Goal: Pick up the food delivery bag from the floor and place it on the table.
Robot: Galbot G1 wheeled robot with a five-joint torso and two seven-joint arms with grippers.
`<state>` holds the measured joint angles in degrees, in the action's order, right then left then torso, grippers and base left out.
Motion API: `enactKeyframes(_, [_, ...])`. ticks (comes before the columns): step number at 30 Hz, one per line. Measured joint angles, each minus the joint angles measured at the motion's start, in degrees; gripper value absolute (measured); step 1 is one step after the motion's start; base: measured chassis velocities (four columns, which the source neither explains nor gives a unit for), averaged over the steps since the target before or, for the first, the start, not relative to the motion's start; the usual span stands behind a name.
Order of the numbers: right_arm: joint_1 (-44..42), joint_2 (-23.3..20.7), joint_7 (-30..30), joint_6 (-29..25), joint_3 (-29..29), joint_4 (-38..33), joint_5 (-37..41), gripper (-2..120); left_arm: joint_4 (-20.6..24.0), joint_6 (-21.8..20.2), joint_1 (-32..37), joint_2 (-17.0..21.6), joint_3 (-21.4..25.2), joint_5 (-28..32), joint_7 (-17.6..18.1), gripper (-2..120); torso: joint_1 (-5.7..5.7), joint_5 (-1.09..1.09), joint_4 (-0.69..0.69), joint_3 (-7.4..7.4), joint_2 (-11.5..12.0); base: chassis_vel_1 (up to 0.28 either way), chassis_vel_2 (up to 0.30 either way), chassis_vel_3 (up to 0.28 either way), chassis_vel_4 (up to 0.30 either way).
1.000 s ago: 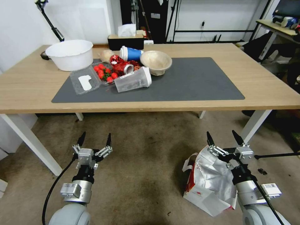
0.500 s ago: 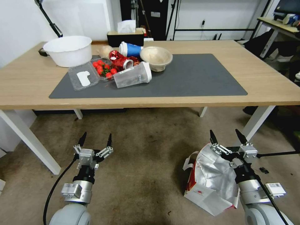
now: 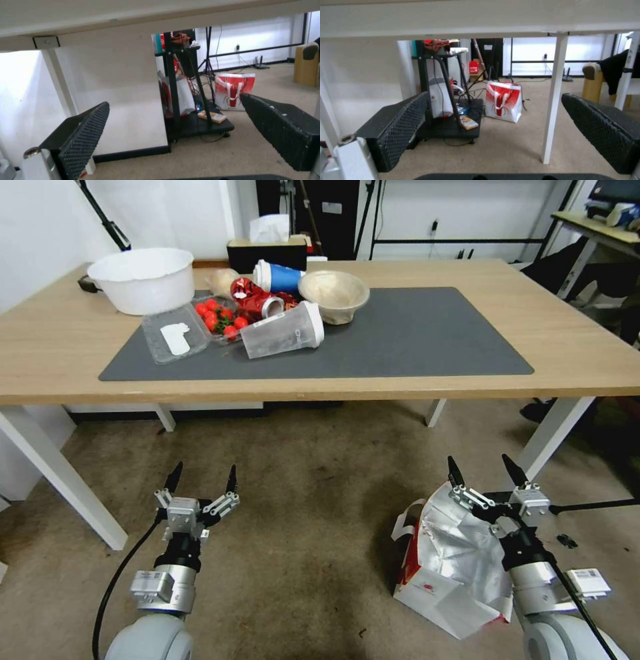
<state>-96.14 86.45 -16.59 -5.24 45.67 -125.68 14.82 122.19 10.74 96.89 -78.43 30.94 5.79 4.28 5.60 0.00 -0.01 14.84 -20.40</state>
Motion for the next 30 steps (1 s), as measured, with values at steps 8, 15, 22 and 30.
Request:
enactKeyframes(8, [0.1,-0.2,-1.7,-0.8,0.4,0.3,-0.2,100,0.0,-0.2,-0.1,-0.1,0.1,-0.5,0.7,98,-0.57,0.00,0.00,-1.26,1.8,0.000,0.000,0.000,0.000])
enactKeyframes(15, [0.3,-0.1,-2.0,-1.1,0.0,0.7,-0.3,100,0.0,-0.2,-0.1,-0.2,0.1,-0.6,0.5,98,-1.08,0.00,0.00,-2.56,3.6,0.000,0.000,0.000,0.000])
enactKeyframes(22, [0.5,-0.2,-2.0,-1.2,0.0,0.7,-0.3,100,0.1,-0.2,0.1,-0.2,0.0,-0.5,0.1,98,-1.53,0.00,0.00,-3.48,5.0,0.000,0.000,0.000,0.000])
enactKeyframes(30, [0.5,0.1,-2.1,-1.7,0.0,1.3,-0.3,100,0.3,-0.2,0.1,-0.2,-0.2,-0.5,-0.1,98,-1.99,0.00,0.00,-4.84,6.8,0.000,0.000,0.000,0.000])
